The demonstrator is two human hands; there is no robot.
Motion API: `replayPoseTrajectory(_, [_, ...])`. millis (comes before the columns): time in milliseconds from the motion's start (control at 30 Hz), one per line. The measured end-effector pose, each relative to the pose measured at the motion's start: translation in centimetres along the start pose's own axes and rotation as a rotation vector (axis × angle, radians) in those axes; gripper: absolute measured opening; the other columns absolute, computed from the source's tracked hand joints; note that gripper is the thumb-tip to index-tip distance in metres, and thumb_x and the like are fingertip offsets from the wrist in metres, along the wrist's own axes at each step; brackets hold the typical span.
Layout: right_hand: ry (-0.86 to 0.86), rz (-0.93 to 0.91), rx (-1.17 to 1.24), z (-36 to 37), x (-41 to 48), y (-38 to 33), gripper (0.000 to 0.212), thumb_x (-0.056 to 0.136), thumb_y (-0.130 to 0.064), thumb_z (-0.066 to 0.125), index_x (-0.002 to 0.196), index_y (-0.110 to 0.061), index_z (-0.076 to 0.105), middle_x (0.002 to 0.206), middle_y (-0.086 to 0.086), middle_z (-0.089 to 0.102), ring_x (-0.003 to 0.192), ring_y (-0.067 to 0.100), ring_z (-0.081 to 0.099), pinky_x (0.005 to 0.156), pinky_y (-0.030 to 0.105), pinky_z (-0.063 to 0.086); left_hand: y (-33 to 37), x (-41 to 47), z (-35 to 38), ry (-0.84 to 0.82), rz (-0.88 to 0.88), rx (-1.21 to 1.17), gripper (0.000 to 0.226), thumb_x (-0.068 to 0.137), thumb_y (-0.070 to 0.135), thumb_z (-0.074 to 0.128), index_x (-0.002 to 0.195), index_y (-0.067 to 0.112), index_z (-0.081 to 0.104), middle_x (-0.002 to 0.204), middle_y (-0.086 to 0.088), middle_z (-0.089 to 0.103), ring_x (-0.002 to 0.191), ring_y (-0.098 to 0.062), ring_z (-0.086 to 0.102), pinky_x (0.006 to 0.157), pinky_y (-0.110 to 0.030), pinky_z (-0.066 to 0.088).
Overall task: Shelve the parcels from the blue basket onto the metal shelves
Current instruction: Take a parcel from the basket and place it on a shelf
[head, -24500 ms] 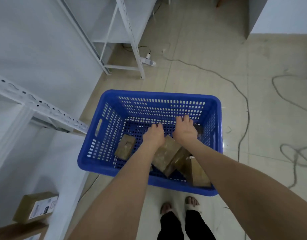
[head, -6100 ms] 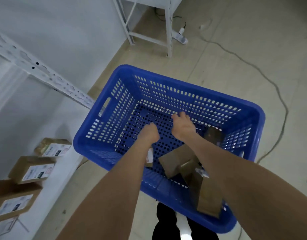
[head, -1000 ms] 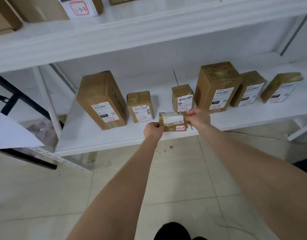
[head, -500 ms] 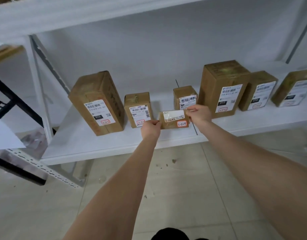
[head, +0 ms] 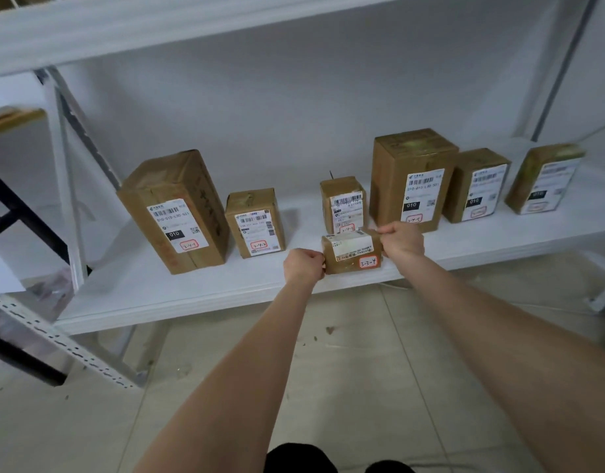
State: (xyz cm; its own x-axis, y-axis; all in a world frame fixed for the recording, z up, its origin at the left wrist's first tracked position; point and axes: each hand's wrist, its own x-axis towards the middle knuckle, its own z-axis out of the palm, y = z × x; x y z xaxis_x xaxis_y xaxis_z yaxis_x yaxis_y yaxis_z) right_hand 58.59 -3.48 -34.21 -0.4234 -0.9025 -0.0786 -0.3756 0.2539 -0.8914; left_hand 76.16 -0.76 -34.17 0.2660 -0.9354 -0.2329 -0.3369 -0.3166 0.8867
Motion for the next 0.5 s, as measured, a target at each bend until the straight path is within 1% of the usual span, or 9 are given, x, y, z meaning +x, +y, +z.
replayPoseTrajectory(100, [0.018,0.027,-0.041,-1.3,0.0,0.9,0.023,0.094,-0.009,0.052,0.098,-0.021,0.071,0.11,0.001,0.067,0.098,0.024,0.063,0.091,0.041,0.053,0.1,-1.0,1.3,-0.054,-0.023,0.017,0.032,0.089,0.005,0.055,0.059,0.015,0.061,0.066,-0.004,0.063,0.079,-0.03,0.071,0.083,-0.039,0.058])
replayPoseTrajectory(233, [0.008,0.018,-0.024,-1.4,-0.3,0.8,0.02,0.095,-0.01,0.053,0.101,-0.019,0.07,0.108,0.002,0.066,0.093,0.021,0.06,0.09,0.038,0.053,0.3,-1.1,1.3,-0.038,-0.022,0.05,0.034,0.089,0.004,0.052,0.057,0.014,0.058,0.063,-0.003,0.061,0.076,-0.03,0.07,0.083,-0.038,0.058])
replayPoseTrajectory(300, [-0.007,0.012,-0.001,-0.8,-0.4,0.6,0.018,0.095,-0.011,0.055,0.099,-0.02,0.069,0.107,0.001,0.066,0.093,0.021,0.06,0.09,0.037,0.053,0.2,-0.8,0.9,-0.018,-0.013,0.062,0.035,0.089,0.004,0.052,0.057,0.013,0.059,0.063,-0.005,0.062,0.076,-0.031,0.071,0.082,-0.038,0.058])
replayPoseTrajectory(433, [-0.013,0.006,0.005,0.0,-0.5,0.3,0.018,0.092,-0.012,0.057,0.087,-0.027,0.066,0.11,0.0,0.068,0.1,0.022,0.062,0.093,0.038,0.051,-0.1,-0.2,0.4,-0.004,-0.001,0.063,0.034,0.088,0.003,0.051,0.057,0.012,0.061,0.066,-0.008,0.064,0.079,-0.033,0.072,0.083,-0.038,0.058])
replayPoseTrajectory(500, [-0.013,0.013,0.007,0.2,-0.4,0.4,0.019,0.092,-0.011,0.056,0.089,-0.026,0.067,0.111,-0.001,0.068,0.099,0.02,0.061,0.092,0.036,0.051,-0.2,0.0,0.5,-0.007,-0.001,0.056,0.034,0.088,0.003,0.051,0.056,0.012,0.061,0.065,-0.007,0.064,0.078,-0.033,0.072,0.082,-0.039,0.058])
